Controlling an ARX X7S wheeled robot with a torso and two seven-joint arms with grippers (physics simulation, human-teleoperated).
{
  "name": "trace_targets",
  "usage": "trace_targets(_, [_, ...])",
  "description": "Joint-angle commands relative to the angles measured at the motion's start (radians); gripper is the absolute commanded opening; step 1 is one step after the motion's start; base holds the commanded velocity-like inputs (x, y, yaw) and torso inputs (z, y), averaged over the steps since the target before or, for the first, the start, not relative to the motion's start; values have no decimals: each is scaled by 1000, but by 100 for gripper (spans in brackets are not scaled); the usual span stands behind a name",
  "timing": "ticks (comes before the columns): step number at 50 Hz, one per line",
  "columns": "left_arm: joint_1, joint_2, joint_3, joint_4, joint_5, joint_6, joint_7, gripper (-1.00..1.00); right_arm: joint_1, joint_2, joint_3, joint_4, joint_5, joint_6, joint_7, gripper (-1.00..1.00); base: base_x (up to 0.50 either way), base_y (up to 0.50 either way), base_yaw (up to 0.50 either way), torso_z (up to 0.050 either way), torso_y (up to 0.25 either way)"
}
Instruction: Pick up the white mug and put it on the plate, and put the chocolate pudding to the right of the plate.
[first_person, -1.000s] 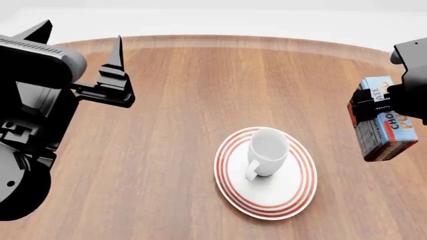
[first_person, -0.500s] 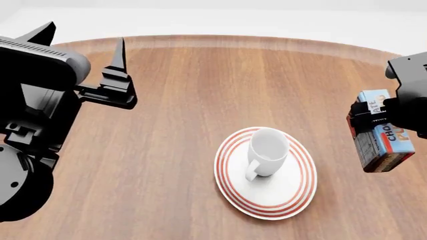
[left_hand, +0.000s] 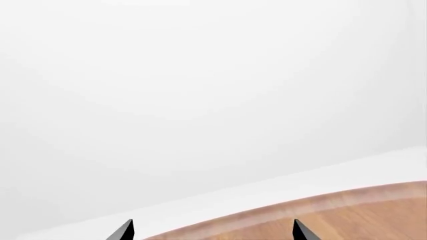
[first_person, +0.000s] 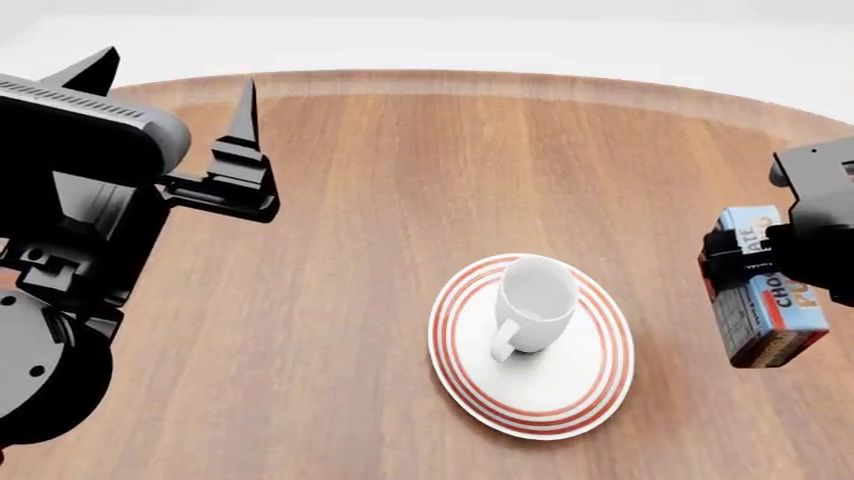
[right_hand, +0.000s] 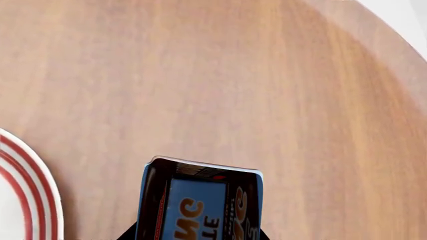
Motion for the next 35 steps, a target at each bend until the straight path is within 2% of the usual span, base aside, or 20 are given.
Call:
trace_targets(1, [-3,20,-23,1,14,-14,24,100,-19,-31,13,18,-44,-25,-33,-100,0,0,0,0,0])
trace_targets(35, [4,34,-19,4,24,-23,25,100,-90,-51,35,85,-43,-106,-29,-100,0,0,0,0,0])
